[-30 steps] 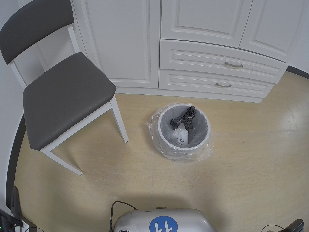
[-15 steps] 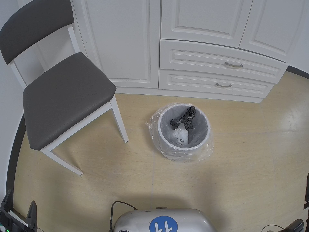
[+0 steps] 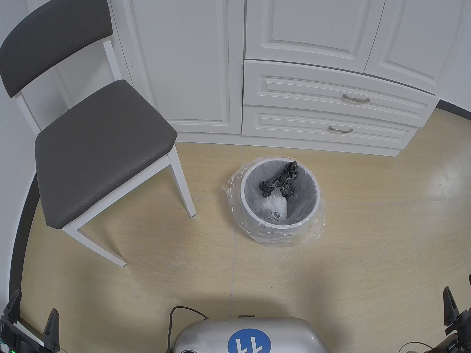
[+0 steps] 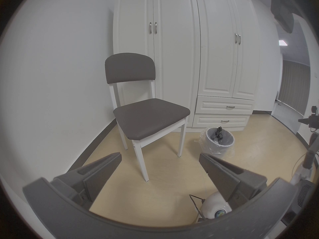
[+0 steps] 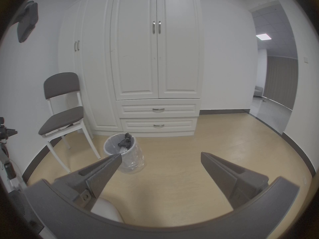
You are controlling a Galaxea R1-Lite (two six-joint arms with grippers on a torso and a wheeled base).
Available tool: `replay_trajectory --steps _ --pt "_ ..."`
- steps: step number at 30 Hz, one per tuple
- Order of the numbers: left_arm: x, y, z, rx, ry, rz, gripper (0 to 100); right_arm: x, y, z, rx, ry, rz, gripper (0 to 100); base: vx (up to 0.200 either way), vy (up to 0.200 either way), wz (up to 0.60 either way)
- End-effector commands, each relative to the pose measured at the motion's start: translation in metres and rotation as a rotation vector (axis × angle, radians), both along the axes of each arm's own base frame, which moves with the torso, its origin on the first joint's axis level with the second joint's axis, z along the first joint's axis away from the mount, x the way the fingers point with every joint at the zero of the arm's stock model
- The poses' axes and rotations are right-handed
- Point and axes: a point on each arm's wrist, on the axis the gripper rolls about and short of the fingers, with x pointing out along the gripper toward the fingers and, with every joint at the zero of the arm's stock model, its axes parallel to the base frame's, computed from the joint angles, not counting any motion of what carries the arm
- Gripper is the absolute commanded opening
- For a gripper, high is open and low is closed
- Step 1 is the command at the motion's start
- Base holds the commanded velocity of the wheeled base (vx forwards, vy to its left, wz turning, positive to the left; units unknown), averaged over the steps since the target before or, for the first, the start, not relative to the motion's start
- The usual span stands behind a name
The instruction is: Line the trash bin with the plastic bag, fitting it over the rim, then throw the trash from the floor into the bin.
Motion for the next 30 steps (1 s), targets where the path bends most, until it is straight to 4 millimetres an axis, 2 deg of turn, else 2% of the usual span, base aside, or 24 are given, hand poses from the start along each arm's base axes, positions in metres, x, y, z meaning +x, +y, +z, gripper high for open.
replay_trajectory --steps 1,5,15,30 --pt "0.0004 0.0 -0.0052 0.003 0.006 0.0 100 0.0001 0.0004 -0.005 -0.01 0.005 0.016 100 0.0 0.0 0.0" --pt "0.0004 0.0 -0.0052 0.004 0.006 0.0 100 -0.0001 0.0023 -0.0105 -0.065 0.068 0.1 100 0.0 0.0 0.0" --pt "0.0003 0.0001 -0.0047 -0.036 0.004 0.006 100 0.0003 0.0022 -0.0102 -0.035 0.056 0.102 100 0.0 0.0 0.0" --pt "0.0003 0.0 -0.0052 0.001 0.004 0.003 100 0.0003 0.0022 -0.0104 -0.037 0.058 0.099 100 0.0 0.0 0.0"
